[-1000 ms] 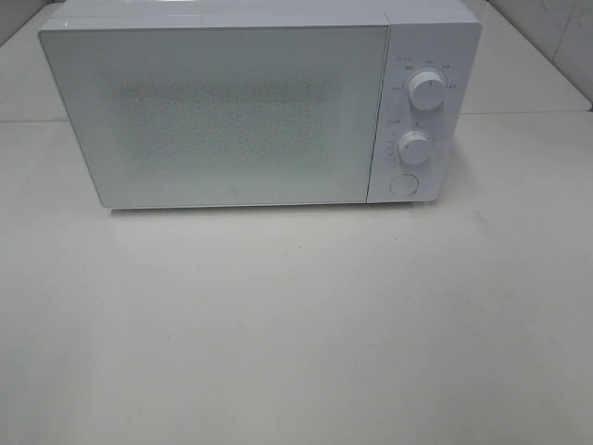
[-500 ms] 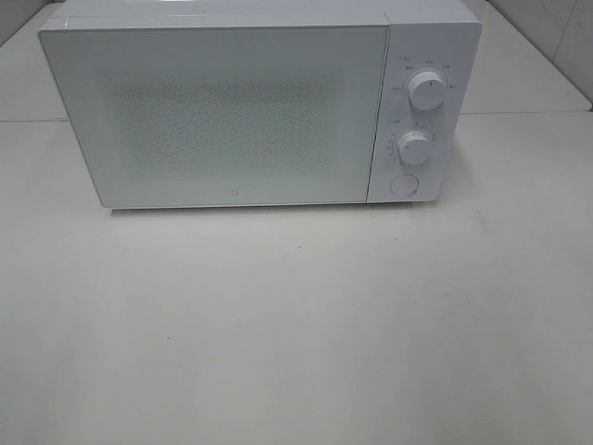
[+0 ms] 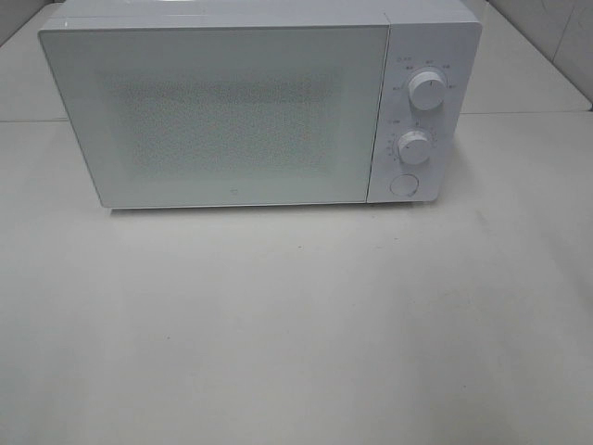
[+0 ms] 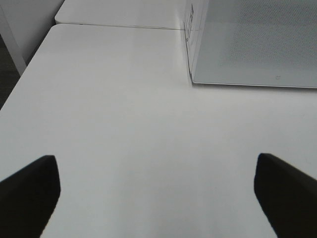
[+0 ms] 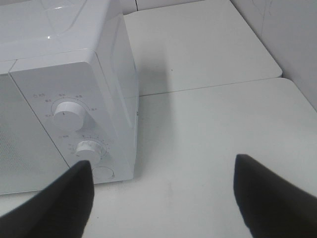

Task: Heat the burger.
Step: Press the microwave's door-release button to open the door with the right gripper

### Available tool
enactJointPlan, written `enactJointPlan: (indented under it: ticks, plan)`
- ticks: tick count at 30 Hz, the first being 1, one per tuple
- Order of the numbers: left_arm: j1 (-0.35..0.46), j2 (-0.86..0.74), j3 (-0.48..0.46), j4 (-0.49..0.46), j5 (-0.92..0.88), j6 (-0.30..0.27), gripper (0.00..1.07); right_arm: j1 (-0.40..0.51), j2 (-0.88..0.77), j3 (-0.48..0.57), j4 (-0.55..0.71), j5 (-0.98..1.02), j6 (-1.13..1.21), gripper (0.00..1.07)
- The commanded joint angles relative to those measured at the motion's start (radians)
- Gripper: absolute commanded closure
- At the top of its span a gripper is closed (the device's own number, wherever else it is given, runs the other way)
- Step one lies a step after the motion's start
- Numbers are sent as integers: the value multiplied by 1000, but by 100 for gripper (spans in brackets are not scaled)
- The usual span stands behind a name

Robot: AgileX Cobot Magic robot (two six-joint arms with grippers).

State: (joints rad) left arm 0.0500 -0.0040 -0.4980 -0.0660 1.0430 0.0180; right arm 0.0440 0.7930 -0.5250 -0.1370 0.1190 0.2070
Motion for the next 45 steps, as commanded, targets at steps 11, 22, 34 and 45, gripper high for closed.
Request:
enactJointPlan:
  ticks: [11,22,34,45]
  plan:
    - [-1,-23,1,-5,-6,0,5,-7,258,98,-3,-422,124,103]
    - [-1,-23,1,-5,-6,0,5,-4,402,248,6,-800,564,107]
    - [-1,-23,1,-5,-6,0,5,29,609,283,84,-940,1045,107]
    - [-1,-23,1,-5,-6,0,5,374,808,235,501,-984,1092,107]
